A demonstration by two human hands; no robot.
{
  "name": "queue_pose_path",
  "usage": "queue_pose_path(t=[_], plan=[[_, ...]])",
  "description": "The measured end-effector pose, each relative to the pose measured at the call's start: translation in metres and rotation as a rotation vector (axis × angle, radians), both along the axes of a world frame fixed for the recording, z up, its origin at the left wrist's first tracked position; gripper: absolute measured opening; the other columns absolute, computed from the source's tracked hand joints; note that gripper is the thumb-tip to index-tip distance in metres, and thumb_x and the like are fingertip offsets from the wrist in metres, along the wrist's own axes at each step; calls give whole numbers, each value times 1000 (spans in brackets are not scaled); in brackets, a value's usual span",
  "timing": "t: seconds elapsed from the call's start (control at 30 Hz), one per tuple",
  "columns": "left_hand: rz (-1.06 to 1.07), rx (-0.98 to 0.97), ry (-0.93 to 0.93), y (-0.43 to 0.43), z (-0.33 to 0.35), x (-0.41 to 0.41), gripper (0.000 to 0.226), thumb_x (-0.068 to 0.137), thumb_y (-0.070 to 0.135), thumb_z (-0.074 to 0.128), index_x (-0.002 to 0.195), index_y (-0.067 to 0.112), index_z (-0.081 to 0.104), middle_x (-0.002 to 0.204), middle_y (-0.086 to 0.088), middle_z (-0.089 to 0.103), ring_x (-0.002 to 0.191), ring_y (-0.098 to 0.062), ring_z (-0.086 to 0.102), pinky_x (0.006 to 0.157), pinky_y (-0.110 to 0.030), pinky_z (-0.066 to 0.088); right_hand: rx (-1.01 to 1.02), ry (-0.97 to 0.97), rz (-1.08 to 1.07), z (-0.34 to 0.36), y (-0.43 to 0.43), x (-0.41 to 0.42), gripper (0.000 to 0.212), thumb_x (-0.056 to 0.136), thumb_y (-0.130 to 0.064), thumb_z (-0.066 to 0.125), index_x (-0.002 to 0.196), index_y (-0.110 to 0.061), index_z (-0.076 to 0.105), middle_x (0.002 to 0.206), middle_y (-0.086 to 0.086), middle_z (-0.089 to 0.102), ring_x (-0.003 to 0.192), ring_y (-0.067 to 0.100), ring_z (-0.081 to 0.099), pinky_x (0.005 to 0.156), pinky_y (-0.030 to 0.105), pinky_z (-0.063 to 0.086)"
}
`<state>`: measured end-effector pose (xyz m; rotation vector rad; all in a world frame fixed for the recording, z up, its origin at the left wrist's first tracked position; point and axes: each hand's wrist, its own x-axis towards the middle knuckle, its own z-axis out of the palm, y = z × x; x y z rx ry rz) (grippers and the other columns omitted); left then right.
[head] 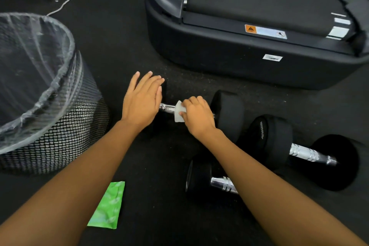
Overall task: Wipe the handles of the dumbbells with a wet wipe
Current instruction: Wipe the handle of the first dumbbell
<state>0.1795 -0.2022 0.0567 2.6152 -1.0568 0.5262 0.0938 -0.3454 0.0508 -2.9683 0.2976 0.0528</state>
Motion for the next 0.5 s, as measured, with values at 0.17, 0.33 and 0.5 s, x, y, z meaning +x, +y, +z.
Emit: queue_pose_path(t=[0.17, 0.33, 0.5], plan=[[-117, 457, -134, -12, 22, -6, 43, 94, 19, 40, 137, 13, 42, 143, -3, 43, 142, -23, 18, 113, -41, -9, -49, 61, 92, 15, -11, 2, 32, 95, -20, 47, 125, -11, 53, 124, 8, 56, 118, 23, 46, 111, 31, 16], [-303, 532, 116, -37, 4, -41, 54, 93, 13, 43, 144, 10, 26, 150, -6, 30, 141, -20, 18, 114, -31, 6, 31, -338, -14, 30, -25, -16, 32, 89, -5, 49, 119, -7, 61, 116, 8, 64, 114, 19, 54, 115, 31, 14], [-325, 386, 233, -41, -16, -42, 54, 94, 10, 45, 144, 9, 26, 148, -8, 32, 139, -23, 25, 113, -29, 14, 83, -445, -238, 29, -55, -38, 30, 96, -21, 45, 119, -9, 60, 119, 5, 62, 117, 19, 51, 113, 32, 19]])
